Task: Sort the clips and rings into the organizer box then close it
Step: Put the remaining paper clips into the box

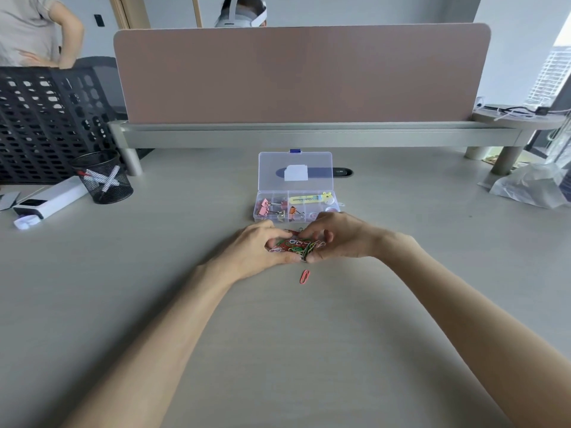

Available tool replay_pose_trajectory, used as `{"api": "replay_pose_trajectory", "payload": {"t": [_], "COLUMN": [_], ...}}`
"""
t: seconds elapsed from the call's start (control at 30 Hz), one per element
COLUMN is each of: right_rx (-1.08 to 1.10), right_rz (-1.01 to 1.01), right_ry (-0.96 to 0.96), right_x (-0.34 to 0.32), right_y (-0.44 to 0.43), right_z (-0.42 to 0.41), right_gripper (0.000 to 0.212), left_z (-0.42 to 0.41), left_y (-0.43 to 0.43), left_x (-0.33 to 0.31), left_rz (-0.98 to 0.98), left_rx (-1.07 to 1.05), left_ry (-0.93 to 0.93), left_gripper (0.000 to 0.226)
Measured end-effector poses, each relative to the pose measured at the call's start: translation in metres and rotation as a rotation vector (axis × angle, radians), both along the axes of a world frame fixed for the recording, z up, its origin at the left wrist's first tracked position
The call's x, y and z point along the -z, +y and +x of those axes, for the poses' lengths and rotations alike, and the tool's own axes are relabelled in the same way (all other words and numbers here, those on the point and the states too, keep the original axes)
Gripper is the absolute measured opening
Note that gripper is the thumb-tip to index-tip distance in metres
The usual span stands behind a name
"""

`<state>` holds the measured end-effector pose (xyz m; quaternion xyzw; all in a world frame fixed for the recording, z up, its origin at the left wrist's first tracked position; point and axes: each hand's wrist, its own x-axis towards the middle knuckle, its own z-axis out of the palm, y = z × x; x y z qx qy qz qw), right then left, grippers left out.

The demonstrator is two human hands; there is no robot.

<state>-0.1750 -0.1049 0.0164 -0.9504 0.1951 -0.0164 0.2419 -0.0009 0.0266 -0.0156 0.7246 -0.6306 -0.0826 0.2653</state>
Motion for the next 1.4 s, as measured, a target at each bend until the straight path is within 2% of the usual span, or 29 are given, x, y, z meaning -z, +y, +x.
{"api": "replay_pose_trajectory", "payload": {"t": [0.1, 0.3, 0.53, 0.63, 0.83, 1.1, 1.23, 1.4], "right_rx": [0.014, 0.035, 0.025, 0.043, 0.074, 0.127, 0.159, 0.19], "right_rz": [-0.037, -0.121, -0.192, -0.204, -0.183, -0.154, -0.17, -0.143], "right_ry": [-0.074, -0.167, -0.25, -0.261, -0.32, -0.445, -0.468, -0.489], "right_x": [0.007, 0.012, 0.01, 0.008, 0.003, -0.008, -0.017, -0.023], "right_y": [-0.001, 0.002, 0.002, 0.0, 0.001, -0.006, -0.016, -0.029], "right_z": [0.004, 0.006, 0.003, 0.002, -0.002, -0.002, -0.002, -0.001], "right_gripper": [0.03, 0.02, 0.019, 0.018, 0.013, 0.018, 0.017, 0.017], "left_z": [-0.002, -0.007, -0.006, -0.005, -0.004, -0.004, 0.0, 0.006], "left_y": [0.0, 0.0, 0.002, 0.003, -0.006, -0.017, -0.028, -0.045], "left_x": [0.004, 0.005, 0.002, 0.0, -0.001, -0.007, -0.017, -0.023], "left_rz": [-0.103, -0.237, -0.23, -0.251, -0.295, -0.321, -0.378, -0.377], "left_rx": [0.018, 0.011, -0.039, -0.071, -0.129, -0.091, -0.084, -0.074], "left_ry": [-0.01, -0.063, -0.081, -0.049, 0.027, 0.105, 0.134, 0.107], "left_gripper": [0.039, 0.021, 0.024, 0.017, 0.017, 0.022, 0.017, 0.017]}}
